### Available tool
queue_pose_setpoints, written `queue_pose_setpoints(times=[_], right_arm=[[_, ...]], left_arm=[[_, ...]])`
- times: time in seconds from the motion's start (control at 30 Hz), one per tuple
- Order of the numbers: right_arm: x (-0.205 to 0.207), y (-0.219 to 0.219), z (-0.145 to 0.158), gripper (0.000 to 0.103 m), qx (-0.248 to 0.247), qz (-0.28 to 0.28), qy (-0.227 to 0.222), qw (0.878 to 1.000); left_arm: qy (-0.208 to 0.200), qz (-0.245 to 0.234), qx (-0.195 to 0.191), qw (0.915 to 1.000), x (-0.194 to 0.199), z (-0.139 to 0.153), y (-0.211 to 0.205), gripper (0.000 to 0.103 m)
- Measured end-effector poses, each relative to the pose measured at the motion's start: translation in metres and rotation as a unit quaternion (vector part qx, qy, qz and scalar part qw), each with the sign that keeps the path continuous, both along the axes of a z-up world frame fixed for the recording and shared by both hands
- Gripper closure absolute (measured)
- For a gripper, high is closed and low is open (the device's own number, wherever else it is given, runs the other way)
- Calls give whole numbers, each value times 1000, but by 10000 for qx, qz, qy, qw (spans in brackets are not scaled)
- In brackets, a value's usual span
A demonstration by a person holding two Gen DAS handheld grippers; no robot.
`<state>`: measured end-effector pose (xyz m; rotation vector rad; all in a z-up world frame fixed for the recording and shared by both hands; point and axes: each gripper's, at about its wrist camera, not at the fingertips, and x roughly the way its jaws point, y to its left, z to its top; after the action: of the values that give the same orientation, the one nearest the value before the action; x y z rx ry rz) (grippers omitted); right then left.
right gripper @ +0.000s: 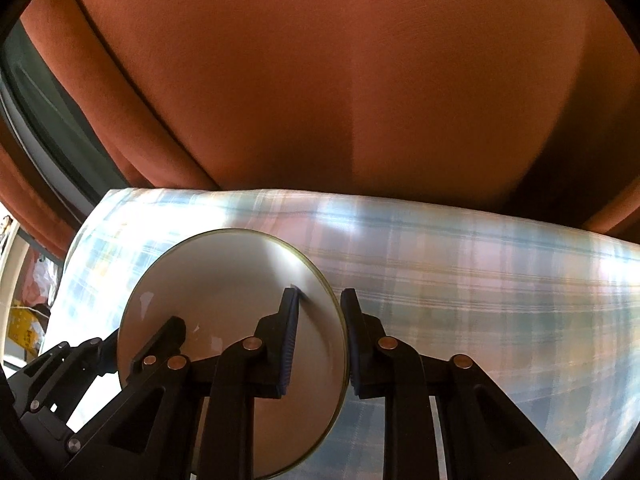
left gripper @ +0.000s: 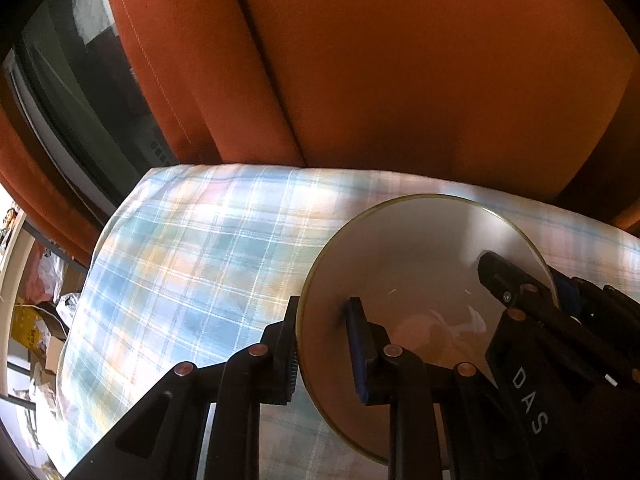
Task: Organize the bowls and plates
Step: 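Lift the white dish with both tools and carry it beside the plate stack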
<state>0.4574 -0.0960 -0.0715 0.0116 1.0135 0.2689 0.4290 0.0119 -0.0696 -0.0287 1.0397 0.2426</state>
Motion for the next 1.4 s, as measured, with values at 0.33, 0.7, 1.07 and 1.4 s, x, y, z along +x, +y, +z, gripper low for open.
queue_pose_setpoints(times=[0.33, 0.7, 1.07, 1.4], right_arm=[[-23, -11, 34, 78, -79, -242, -169, 9995], [-78, 5, 87, 78, -285, -443, -441, 9976], [-149, 28, 134, 78, -376, -705, -780, 9937], [-200, 16, 148, 78, -382, -1322, -856, 9868]], left_arm=[[-242, -273, -65, 9993, -23, 34, -8, 83], [-603, -512, -323, 9963, -76, 79, 15, 83], [-915, -798, -399, 9918, -131, 114, 33, 83], [-1047, -1492, -465, 9821, -165, 127, 14, 83]])
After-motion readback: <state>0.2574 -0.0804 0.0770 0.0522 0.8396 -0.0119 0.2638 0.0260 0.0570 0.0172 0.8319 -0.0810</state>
